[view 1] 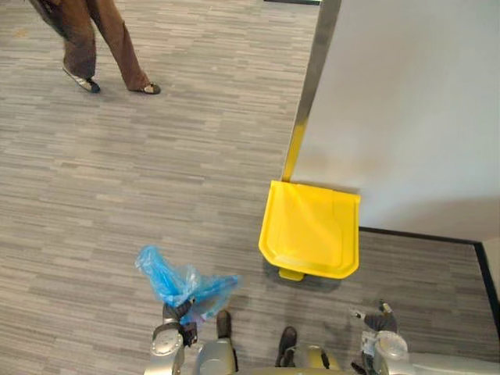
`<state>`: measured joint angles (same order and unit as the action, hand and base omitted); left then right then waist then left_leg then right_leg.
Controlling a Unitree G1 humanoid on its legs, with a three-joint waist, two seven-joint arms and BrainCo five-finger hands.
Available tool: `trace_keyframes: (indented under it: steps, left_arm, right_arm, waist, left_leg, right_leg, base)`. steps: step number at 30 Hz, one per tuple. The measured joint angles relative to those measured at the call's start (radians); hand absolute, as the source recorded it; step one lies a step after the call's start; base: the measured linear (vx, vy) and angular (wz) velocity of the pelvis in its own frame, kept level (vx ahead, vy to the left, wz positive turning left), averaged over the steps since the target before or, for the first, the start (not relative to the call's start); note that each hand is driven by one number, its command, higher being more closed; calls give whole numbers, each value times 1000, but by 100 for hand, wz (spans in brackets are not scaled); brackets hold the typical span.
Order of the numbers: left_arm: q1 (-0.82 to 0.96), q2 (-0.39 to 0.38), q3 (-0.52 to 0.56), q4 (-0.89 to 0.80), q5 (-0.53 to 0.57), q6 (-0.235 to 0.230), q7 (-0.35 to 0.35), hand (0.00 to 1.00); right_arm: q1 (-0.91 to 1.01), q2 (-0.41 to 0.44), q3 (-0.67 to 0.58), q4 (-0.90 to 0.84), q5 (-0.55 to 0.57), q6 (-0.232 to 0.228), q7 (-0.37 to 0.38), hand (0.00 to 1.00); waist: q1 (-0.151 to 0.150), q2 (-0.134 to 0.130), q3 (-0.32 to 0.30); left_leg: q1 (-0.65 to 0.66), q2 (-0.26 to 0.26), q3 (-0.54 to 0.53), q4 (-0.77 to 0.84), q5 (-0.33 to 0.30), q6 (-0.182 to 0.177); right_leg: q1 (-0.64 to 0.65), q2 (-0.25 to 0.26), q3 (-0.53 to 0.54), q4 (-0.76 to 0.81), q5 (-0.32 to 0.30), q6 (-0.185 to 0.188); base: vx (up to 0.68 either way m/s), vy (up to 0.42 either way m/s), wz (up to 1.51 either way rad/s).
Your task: Gather rubbish on tea table into small bin, then transfer packed bag to large trash can.
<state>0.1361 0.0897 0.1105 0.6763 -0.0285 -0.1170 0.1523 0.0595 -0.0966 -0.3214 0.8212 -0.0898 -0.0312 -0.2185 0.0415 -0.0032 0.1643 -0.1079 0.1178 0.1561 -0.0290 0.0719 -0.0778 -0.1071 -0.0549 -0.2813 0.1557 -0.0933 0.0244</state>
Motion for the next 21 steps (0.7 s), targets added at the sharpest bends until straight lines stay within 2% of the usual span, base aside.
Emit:
trace_keyframes:
  steps: [4,7,10,12,13,14,15,16,17,19,20,21]
  left_arm:
    - [6,15,6,47,1,1,1,100]
    - [1,16,9,65,1,1,0,100]
    - [4,17,13,70,1,1,1,100]
    - [5,18,13,70,0,2,0,100]
    - [5,19,13,70,0,2,1,100]
    - [20,23,13,69,0,2,0,100]
    - [24,32,12,61,0,3,1,100]
    - [20,36,13,58,0,3,2,100]
    - [6,51,11,57,-1,4,3,100]
    - [-12,70,12,59,-2,4,4,100]
    - [-24,92,11,63,-2,3,3,100]
    - [-39,97,15,64,-3,3,4,100]
  right_arm:
    - [-4,3,1,0,-1,0,1,0]
    - [-12,3,2,22,-2,1,1,0]
    - [-25,3,4,29,-2,4,1,0]
    - [-35,3,5,28,-1,5,1,0]
    - [-35,3,5,28,-1,5,1,0]
    - [-33,3,5,28,-1,7,1,0]
    - [-36,4,5,28,0,8,1,0]
    - [-46,3,5,29,1,9,1,0]
    - [-57,5,5,29,0,11,2,0]
    - [-77,5,7,29,1,14,3,0]
    - [-83,4,10,29,1,16,2,0]
    - [-82,-2,10,31,1,19,0,0]
  waist:
    - [-1,1,-1]
    - [-3,0,-1]
    - [-2,-1,-1]
    - [-2,-12,7]
    - [-2,-15,9]
    - [-2,-21,14]
    - [-8,-30,25]
    - [-6,-29,41]
    - [0,-15,74]
    - [2,-23,107]
    - [-1,-45,121]
    - [-2,-57,135]
  left_leg:
    - [23,-16,37,-3,-1,3]
    - [35,-31,41,10,-11,18]
    - [19,-33,48,74,-52,37]
    - [-35,-30,42,236,-159,43]
    - [-42,-30,39,270,-184,46]
    - [-46,-32,30,322,-229,54]
    - [-35,-33,12,352,-262,65]
    - [-28,-31,9,366,-272,72]
    - [-28,-8,-1,417,-305,82]
    - [-16,10,-7,477,-350,85]
    - [-1,4,-8,514,-383,79]
    - [0,6,-16,573,-427,70]
  right_leg:
    - [3,-12,43,-8,18,17]
    - [20,-17,52,-18,22,23]
    - [24,-21,65,-6,14,31]
    - [-11,-53,76,105,-56,55]
    - [-21,-60,77,134,-75,63]
    - [-19,-77,73,189,-109,94]
    - [-32,-105,59,293,-118,123]
    - [-83,-114,61,377,-121,139]
    - [-144,-115,60,438,-143,111]
    - [-197,-117,57,343,-107,105]
    - [-213,-126,52,204,-26,122]
    - [-208,-132,51,146,24,120]
  base:
    - [-20,73,-27]
    - [33,62,-7]
    - [46,31,-10]
    - [53,77,-5]
    - [40,81,1]
    - [78,42,8]
    - [109,22,5]
    - [127,26,2]
    - [93,27,-4]
    - [124,-8,5]
    - [190,-96,26]
    - [183,-129,36]
